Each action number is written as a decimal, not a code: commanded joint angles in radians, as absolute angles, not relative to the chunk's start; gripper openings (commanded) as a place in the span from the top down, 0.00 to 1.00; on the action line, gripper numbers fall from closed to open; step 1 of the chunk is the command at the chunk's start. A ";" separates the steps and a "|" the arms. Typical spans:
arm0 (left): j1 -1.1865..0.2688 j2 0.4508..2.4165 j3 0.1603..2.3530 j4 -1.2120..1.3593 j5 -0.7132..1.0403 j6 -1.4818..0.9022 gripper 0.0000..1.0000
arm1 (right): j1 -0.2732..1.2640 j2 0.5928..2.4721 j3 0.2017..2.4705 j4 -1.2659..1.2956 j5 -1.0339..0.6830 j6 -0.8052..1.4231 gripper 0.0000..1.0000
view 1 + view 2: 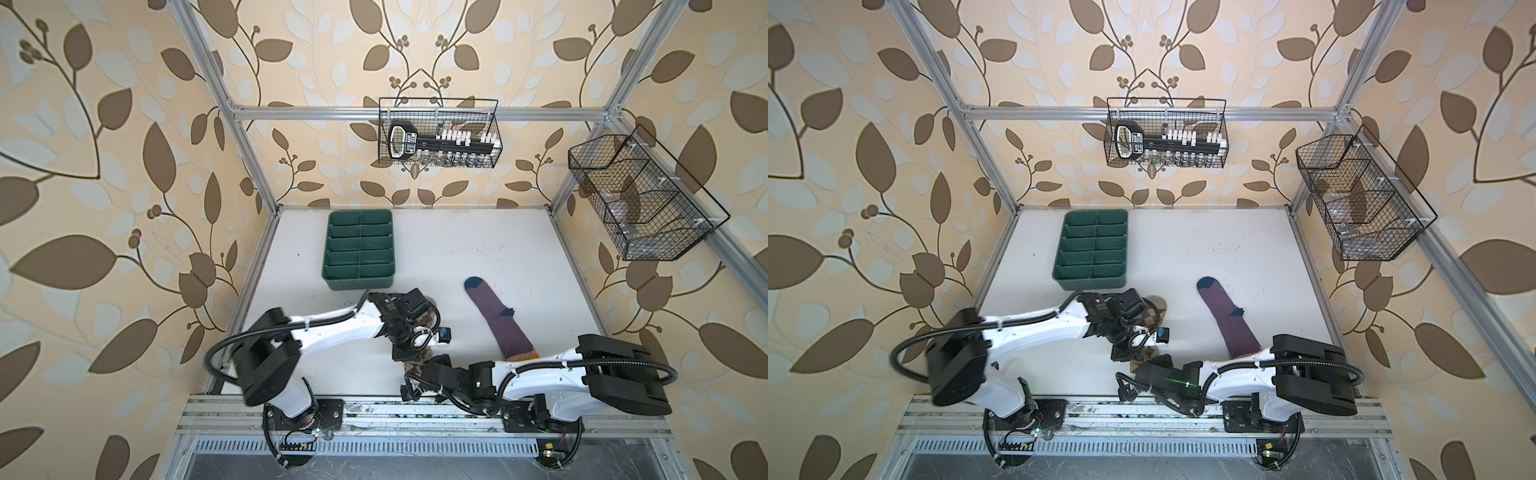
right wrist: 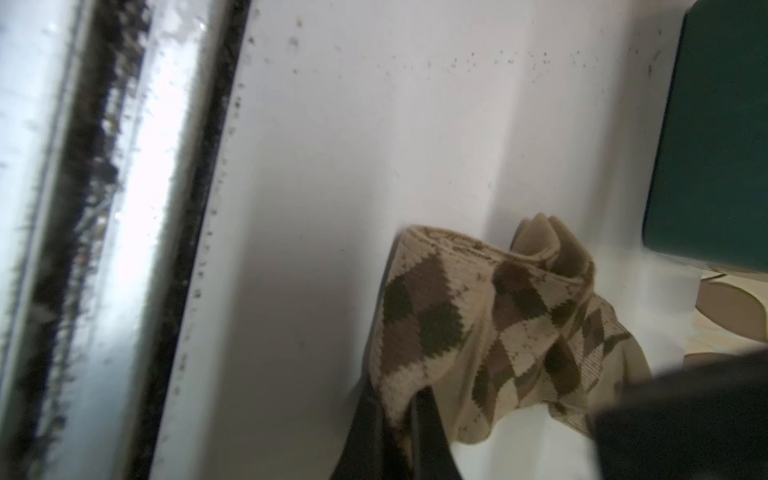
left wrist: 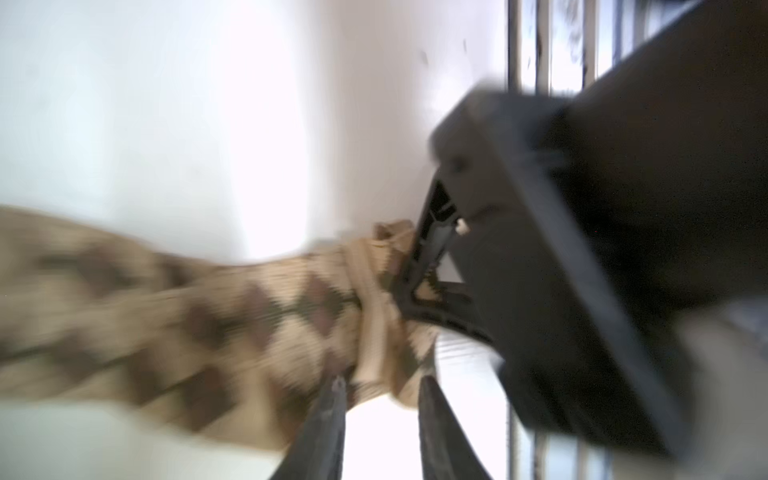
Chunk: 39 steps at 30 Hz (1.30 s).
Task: Roll the socks
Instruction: 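Open the left gripper and lift it away while the right holds the sock, then lower the left gripper and regrasp the rolled sock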
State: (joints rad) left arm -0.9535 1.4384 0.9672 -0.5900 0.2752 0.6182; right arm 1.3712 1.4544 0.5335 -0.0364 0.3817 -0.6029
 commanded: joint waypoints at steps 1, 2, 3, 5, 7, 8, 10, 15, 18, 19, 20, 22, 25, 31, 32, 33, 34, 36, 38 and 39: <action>-0.942 1.203 0.876 -0.413 0.038 0.584 0.64 | 1.355 1.460 0.543 -0.213 0.191 -0.596 1.00; -0.941 1.127 0.840 -0.384 -0.047 0.580 0.64 | 1.341 1.458 0.555 -0.233 0.163 -0.600 1.00; -0.942 1.050 0.811 -0.364 -0.135 0.576 0.63 | 1.328 1.456 0.565 -0.255 0.135 -0.605 1.00; -0.942 0.905 0.764 -0.367 -0.259 0.586 0.62 | 1.300 1.453 0.587 -0.293 0.079 -0.615 1.00; -0.942 0.764 0.736 -0.396 -0.355 0.583 0.57 | 1.268 1.459 0.615 -0.335 0.016 -0.629 1.00; -0.941 0.711 0.736 -0.436 -0.359 0.585 0.56 | 1.249 1.464 0.628 -0.358 -0.010 -0.635 1.00; -0.942 0.607 0.762 -0.532 -0.322 0.572 0.57 | 1.191 1.493 0.676 -0.429 -0.103 -0.650 1.00; -0.942 0.516 0.872 -0.684 -0.133 0.570 0.61 | 1.015 1.651 0.833 -0.653 -0.380 -0.700 1.00; -0.943 0.596 0.934 -0.766 -0.094 0.607 0.64 | 0.928 1.780 0.919 -0.761 -0.500 -0.732 1.00; -0.946 0.631 0.941 -0.787 -0.088 0.629 0.64 | 0.908 1.815 0.942 -0.788 -0.524 -0.748 1.00; -0.952 0.660 0.937 -0.797 -0.089 0.647 0.65 | 0.894 1.839 0.957 -0.806 -0.534 -0.759 1.00; -0.993 0.710 0.907 -0.785 -0.114 0.689 0.65 | 0.864 1.881 0.989 -0.829 -0.543 -0.770 1.00; -1.151 0.758 0.828 -0.714 -0.262 0.737 0.64 | 0.828 1.921 1.035 -0.861 -0.552 -0.783 1.00; -1.426 0.901 0.646 -0.518 -0.419 0.731 0.56 | 0.765 1.987 1.102 -0.903 -0.557 -0.808 1.00; -1.435 0.933 0.637 -0.494 -0.409 0.706 0.56 | 0.761 1.995 1.107 -0.906 -0.555 -0.810 1.00; -1.439 0.970 0.624 -0.466 -0.395 0.677 0.55 | 0.756 2.003 1.112 -0.907 -0.552 -0.811 1.00; -1.438 1.001 0.612 -0.420 -0.379 0.651 0.55 | 0.754 2.006 1.115 -0.908 -0.551 -0.813 1.00; -1.439 1.054 0.598 -0.364 -0.348 0.624 0.53 | 0.750 2.010 1.118 -0.911 -0.550 -0.818 1.00; -1.438 1.109 0.592 -0.318 -0.340 0.609 0.52 | 0.746 2.009 1.118 -0.911 -0.548 -0.818 1.00; -1.438 1.140 0.597 -0.300 -0.340 0.586 0.51 | 0.746 2.009 1.119 -0.909 -0.548 -0.818 1.00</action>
State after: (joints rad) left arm -1.4338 1.0973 0.5949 -0.4335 -0.3454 0.6544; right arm 0.7540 1.9518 1.1355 -0.8757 -0.6876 -0.7837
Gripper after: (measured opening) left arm 0.483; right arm 0.062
